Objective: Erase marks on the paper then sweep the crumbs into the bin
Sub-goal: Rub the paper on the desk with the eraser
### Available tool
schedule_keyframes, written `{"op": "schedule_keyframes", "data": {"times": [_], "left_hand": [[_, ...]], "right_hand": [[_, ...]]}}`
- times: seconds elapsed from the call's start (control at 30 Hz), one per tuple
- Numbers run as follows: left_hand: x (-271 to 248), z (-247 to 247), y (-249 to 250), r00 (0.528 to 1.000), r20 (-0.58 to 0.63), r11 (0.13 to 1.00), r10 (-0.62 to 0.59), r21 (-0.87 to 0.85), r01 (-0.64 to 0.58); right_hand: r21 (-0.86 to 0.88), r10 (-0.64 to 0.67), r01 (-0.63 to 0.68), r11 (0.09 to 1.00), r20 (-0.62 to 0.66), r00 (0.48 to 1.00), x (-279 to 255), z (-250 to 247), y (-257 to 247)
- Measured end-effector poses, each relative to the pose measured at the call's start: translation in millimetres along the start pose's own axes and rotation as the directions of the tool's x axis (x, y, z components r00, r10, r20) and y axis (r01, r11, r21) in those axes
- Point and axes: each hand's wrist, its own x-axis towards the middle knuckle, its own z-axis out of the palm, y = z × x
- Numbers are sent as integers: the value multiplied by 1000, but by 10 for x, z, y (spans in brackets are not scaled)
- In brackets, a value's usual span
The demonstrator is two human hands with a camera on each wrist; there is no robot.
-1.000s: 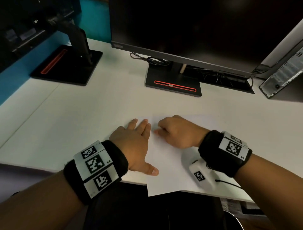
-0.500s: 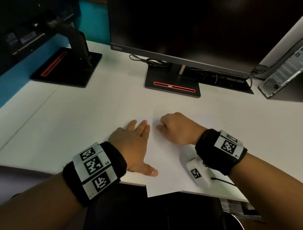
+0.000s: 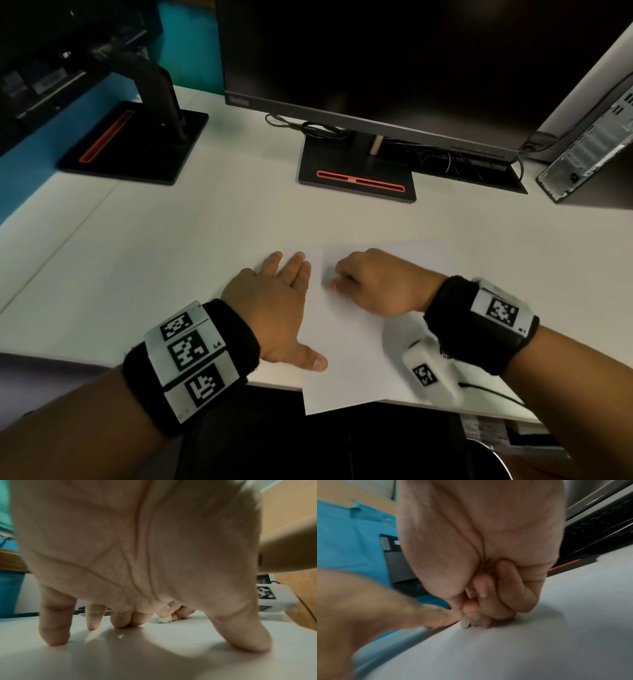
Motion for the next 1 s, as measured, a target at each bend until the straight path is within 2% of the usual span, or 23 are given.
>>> {"op": "schedule_keyframes", "data": {"times": [0.13,0.2,0.27,0.33,0.4,0.47,0.53,0.67,0.73,0.87,0.93,1.0], "left_hand": [[-7,0,1,1000,0,1000,2,-8,-2],[-8,2,-1,1000,-2,1000,0,-6,0],[-11,3,4,1000,-7,1000,0,-3,-1],[-8,0,8,1000,-16,1000,0,-3,0],[-14,-5,2,1000,-15,1000,-2,-4,2],[-16,-5,5,1000,-3,1000,-3,-10,3],[-14,1,5,1000,-9,1000,-1,-10,1],[-11,-3,2,1000,-12,1000,2,-13,-2],[-10,-14,2,1000,-13,1000,1,-6,-1],[-9,-5,6,1000,-9,1000,-1,-12,1],[-2,7,0,1000,-10,1000,-2,-18,2],[1,10,1,1000,-11,1000,0,-19,-1]], "right_hand": [[60,228,-223,973,-108,968,68,-160,336],[46,206,-201,978,-121,971,74,-138,298],[13,94,-93,996,-77,993,47,-67,140],[32,46,-46,998,-20,999,27,-41,53],[27,105,-104,994,-13,994,91,-99,158],[66,223,-219,973,-64,973,141,-177,311],[95,267,-257,962,-113,957,152,-201,359],[47,95,-94,994,-23,995,121,-83,106],[54,95,-95,994,-2,995,152,-110,110],[75,205,-198,977,-110,973,221,-201,272],[49,141,-137,989,-107,984,208,-142,206],[45,62,-60,997,-50,997,180,-70,101]]}}
